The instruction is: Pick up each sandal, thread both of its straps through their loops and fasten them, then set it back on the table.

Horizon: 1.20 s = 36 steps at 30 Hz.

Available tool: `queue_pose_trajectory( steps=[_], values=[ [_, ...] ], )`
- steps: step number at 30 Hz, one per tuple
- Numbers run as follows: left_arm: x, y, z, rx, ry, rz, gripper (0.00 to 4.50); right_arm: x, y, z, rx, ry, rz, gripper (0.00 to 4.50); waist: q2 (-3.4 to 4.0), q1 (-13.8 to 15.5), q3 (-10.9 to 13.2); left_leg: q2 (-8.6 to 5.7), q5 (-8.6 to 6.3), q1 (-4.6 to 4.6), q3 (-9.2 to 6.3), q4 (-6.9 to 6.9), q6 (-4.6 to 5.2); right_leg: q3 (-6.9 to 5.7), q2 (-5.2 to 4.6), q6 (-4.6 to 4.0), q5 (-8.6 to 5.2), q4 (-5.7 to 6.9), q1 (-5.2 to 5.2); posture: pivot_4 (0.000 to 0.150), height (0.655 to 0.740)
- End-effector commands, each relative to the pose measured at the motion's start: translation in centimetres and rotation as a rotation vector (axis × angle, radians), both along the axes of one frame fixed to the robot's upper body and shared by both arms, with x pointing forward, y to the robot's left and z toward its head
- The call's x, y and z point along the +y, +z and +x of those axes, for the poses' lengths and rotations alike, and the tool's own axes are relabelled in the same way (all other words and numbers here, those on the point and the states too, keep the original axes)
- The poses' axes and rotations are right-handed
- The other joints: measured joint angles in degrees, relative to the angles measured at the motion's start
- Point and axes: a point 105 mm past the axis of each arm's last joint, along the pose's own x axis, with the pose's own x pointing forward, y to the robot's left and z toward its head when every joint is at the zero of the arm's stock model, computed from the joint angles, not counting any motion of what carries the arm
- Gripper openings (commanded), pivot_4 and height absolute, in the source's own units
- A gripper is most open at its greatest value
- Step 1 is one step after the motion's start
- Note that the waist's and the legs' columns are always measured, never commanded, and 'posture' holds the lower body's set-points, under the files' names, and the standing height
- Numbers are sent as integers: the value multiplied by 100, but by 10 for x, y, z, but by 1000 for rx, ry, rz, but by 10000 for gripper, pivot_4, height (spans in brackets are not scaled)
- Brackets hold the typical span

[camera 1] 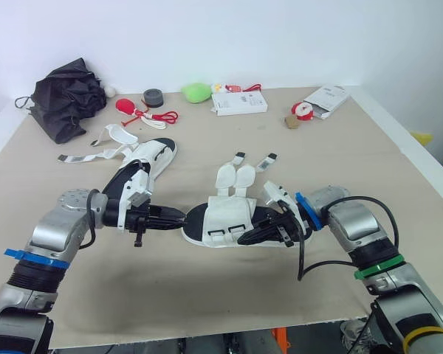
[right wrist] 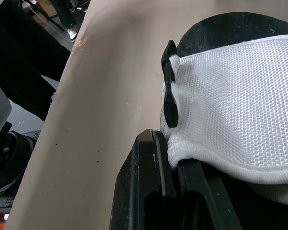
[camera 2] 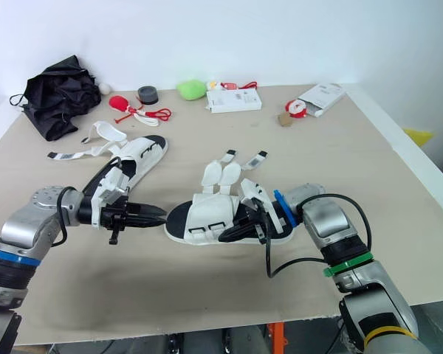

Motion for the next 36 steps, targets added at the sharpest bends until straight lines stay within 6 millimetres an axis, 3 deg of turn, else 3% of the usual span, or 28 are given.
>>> queue_pose_trajectory(
  steps=[1,6,15,25,36],
  values=[
    [-3,4,3,-64,-28,31,336,4,3,-13,27,85,15,0,0,0,0,0,0,-1,1,0,0,1,0,0,0,1,-2,1500,7400],
    [-10,-2,20,-125,1,85,336,3,5,-16,10,104,11,0,0,10,0,-1,0,-5,3,2,0,2,7,-1,1,3,-6,1500,7400],
    [-26,-9,12,-129,-48,87,336,2,0,-6,-18,82,-16,0,-1,3,-1,0,-1,-15,8,5,1,9,16,0,2,5,-16,1500,7400],
    [-23,-10,13,-127,4,65,336,-11,-9,18,-99,94,-137,0,-2,1,-1,8,11,3,15,16,3,15,25,-8,25,15,-10,1500,7400],
    [-20,-21,24,-154,92,78,336,-9,-12,23,-74,71,-100,0,-5,6,-4,12,31,11,20,17,-6,21,13,-11,49,15,-4,1500,7400]
  ],
)
